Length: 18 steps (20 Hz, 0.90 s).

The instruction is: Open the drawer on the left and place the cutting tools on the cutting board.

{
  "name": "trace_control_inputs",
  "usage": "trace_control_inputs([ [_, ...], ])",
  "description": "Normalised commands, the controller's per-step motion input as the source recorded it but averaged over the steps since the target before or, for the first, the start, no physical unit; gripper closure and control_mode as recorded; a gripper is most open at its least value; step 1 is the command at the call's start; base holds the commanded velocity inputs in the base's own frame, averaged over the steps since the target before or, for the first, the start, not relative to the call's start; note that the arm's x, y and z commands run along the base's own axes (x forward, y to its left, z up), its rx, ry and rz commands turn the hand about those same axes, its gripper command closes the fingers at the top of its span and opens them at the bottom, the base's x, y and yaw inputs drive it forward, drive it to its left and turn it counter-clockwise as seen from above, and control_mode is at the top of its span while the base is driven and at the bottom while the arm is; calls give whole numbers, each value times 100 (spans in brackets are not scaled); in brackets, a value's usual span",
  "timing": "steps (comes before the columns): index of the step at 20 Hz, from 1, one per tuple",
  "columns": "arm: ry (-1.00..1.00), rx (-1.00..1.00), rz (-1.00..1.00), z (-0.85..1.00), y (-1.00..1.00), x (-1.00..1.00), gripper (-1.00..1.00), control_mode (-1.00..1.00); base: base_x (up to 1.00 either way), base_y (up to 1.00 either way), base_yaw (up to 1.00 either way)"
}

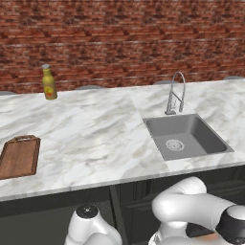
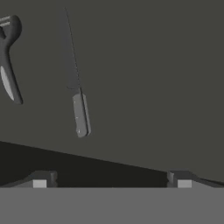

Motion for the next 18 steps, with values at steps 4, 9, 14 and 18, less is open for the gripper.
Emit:
trace_control_inputs([
  [4,0,-3,0,-18,33,0,-100,-100,0,0,0],
  [9,0,-5,1,-33,27,0,-100,-100,0,0,0],
  [14,0,-3,0,-31,15,0,-100,-100,0,0,0],
  [18,0,-2,1,-31,10,1,-100,-100,0,0,0],
])
